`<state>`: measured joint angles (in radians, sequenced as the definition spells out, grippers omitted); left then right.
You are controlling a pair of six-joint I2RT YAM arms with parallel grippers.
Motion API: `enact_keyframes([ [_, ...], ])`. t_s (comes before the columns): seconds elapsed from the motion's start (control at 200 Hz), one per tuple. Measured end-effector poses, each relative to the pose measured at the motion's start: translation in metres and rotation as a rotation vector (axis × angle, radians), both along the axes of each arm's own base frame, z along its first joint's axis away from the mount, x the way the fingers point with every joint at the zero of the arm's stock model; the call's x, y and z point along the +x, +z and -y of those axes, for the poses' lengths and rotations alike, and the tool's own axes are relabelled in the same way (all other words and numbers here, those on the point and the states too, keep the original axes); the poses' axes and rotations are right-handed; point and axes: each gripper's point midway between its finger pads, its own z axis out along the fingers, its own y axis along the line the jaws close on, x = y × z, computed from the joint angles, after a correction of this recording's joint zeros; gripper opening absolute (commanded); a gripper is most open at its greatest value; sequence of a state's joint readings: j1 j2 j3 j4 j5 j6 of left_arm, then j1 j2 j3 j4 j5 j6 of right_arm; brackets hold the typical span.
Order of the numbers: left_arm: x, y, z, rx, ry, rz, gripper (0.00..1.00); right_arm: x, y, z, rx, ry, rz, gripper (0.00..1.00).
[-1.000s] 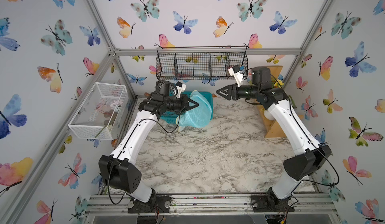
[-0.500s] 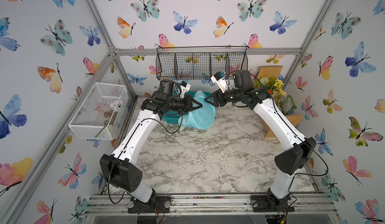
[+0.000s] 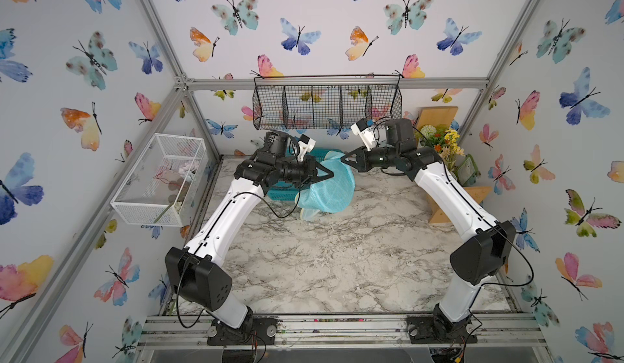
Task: Turn the laundry bag inside out
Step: Turn over the laundry bag.
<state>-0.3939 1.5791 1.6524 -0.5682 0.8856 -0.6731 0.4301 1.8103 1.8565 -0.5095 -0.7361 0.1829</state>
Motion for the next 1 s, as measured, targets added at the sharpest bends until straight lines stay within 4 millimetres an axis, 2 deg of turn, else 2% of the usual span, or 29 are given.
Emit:
enact_keyframes([
  [0.21,-0.002,0.016,0.005,-0.120,-0.024,-0.021,0.00,-0.002,-0.011,-0.001,0.264,0.174,-0.277,0.02],
  [0.395,0.005,0.030,0.002,-0.269,-0.023,-0.149,0.00,-0.012,-0.028,-0.001,0.428,0.297,-0.475,0.02],
  [0.47,0.009,0.041,-0.002,-0.328,-0.022,-0.180,0.00,-0.014,-0.023,0.000,0.489,0.307,-0.504,0.02],
  [0.636,0.011,0.071,-0.010,-0.445,-0.042,-0.202,0.00,-0.022,0.004,0.008,0.664,0.308,-0.517,0.01],
  [0.736,0.010,0.083,-0.015,-0.483,-0.058,-0.193,0.00,-0.029,0.007,0.014,0.702,0.299,-0.552,0.09],
  [0.786,0.013,0.089,-0.024,-0.506,-0.047,-0.172,0.00,-0.031,0.003,0.015,0.694,0.279,-0.570,0.14],
  [0.816,0.017,0.094,-0.030,-0.525,-0.031,-0.137,0.00,-0.030,-0.002,0.016,0.675,0.256,-0.591,0.23],
  [0.846,0.025,0.109,-0.046,-0.567,0.021,-0.065,0.00,-0.026,-0.012,0.020,0.645,0.226,-0.612,0.28],
  [0.901,0.031,0.136,-0.074,-0.634,0.098,0.057,0.00,-0.010,-0.031,0.029,0.588,0.138,-0.652,0.31],
  [0.956,0.028,0.162,-0.102,-0.702,0.167,0.171,0.00,0.005,-0.046,0.035,0.520,0.065,-0.660,0.36],
  [0.996,0.022,0.178,-0.112,-0.743,0.186,0.234,0.00,0.016,-0.051,0.041,0.480,0.018,-0.639,0.38],
])
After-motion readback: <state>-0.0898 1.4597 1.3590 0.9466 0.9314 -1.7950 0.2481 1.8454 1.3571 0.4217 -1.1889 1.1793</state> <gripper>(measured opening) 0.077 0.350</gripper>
